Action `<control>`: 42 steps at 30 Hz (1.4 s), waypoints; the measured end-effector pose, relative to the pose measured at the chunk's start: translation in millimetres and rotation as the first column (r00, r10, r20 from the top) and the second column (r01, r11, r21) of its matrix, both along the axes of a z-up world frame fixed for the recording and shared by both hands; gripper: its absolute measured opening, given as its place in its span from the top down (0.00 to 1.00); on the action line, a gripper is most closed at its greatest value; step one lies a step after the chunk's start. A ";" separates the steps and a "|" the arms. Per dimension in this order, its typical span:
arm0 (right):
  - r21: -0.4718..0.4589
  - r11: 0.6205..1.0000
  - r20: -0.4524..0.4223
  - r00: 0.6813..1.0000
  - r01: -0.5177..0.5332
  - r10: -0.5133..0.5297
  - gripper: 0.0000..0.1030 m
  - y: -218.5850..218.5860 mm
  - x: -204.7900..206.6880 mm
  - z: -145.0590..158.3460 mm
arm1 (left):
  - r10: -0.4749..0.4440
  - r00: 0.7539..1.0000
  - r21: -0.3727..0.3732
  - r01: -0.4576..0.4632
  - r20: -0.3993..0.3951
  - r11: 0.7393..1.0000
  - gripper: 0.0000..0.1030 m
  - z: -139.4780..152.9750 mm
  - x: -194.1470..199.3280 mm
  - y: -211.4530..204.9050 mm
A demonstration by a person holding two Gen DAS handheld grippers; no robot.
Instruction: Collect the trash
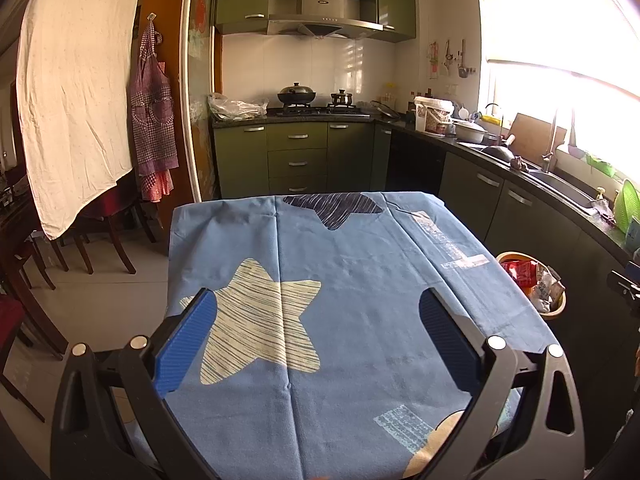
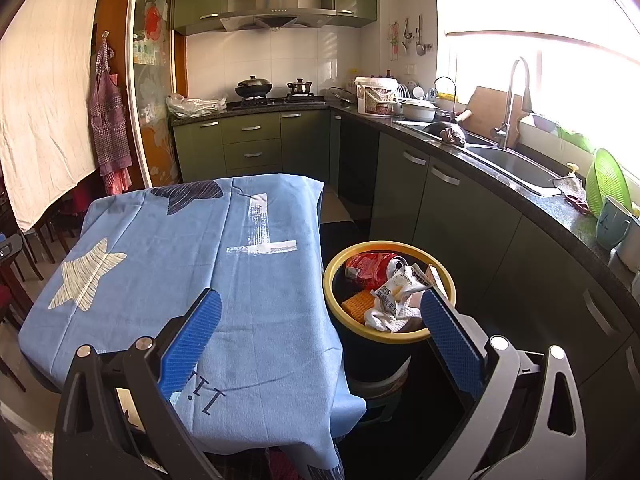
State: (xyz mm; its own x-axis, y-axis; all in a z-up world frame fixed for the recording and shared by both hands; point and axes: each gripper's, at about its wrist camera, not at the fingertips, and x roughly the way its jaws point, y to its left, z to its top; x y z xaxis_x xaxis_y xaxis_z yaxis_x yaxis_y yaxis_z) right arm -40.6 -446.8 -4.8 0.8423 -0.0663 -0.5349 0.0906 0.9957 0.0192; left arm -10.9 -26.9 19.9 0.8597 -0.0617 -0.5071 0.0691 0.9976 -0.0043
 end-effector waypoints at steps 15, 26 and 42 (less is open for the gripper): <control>0.008 1.000 -0.011 1.000 0.000 0.001 0.04 4.0 3.2 -4.9 | -0.011 1.000 0.002 0.011 -0.009 1.000 0.06 -2.9 1.5 -0.6; 0.007 1.000 -0.015 1.000 0.000 0.000 0.04 5.5 3.4 -6.3 | -0.017 1.000 0.002 0.017 -0.014 1.000 0.06 -3.5 1.5 -1.9; 0.006 1.000 -0.022 1.000 -0.002 0.002 0.04 5.5 4.9 -8.1 | -0.037 0.999 0.010 0.037 -0.036 0.999 0.06 -6.9 5.0 -4.1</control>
